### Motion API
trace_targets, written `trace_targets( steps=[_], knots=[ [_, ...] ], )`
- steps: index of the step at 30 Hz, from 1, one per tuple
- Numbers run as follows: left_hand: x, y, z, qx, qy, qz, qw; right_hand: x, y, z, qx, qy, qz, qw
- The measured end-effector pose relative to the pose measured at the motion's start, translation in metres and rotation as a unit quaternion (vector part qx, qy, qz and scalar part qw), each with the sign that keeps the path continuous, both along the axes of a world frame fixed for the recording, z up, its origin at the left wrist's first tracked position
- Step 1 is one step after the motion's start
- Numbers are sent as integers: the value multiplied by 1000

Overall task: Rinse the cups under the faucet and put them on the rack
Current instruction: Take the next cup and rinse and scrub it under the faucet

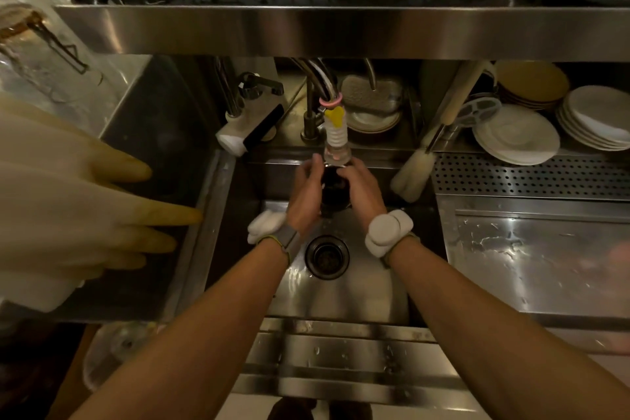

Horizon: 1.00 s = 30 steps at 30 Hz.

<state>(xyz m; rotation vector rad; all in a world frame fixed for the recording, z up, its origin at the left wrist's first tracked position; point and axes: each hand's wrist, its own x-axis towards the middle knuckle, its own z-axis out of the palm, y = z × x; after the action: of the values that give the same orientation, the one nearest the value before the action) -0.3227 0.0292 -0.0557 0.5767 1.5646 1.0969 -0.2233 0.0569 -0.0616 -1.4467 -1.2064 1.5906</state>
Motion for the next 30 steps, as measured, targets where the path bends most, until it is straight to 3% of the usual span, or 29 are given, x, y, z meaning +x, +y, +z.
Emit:
trace_targets(
  steps=[5, 7, 9, 11, 15, 17, 21, 23, 25, 27, 30],
  knots=[
    [9, -30, -38, -102, -21, -43, 994, 4, -21, -16, -145, -14, 2, 989],
    [12, -23, -34, -67, -1, -13, 998, 4, -18, -16, -128, 1, -15, 992],
    [13, -13, -29, 11, 12, 29, 999, 0, -13, -12, -49, 10, -29, 998],
    [13, -12, -31, 28, 5, 37, 999, -1, -16, -16, -2, 9, -33, 999],
    [5, -21, -76, -110, -29, -57, 992, 7, -34, -29, -166, 4, -14, 986],
    [3, -17, -77, -110, -23, -43, 993, 2, -30, -24, -147, -14, -9, 989],
    [11, -5, -30, 73, 26, 37, 996, -6, -11, -9, 22, 21, -46, 998],
    [13, -14, -42, 42, 38, 21, 998, -5, -16, -25, 7, -9, -34, 999],
    [8, -28, -72, -73, 6, -24, 997, -5, -30, -53, -123, -6, -11, 992],
    [5, -32, -88, -154, -21, -64, 986, -2, -38, -72, -188, -12, 1, 982],
    [7, -19, -57, -73, 10, -15, 997, -3, -33, -42, -101, 6, -44, 994]
  ],
)
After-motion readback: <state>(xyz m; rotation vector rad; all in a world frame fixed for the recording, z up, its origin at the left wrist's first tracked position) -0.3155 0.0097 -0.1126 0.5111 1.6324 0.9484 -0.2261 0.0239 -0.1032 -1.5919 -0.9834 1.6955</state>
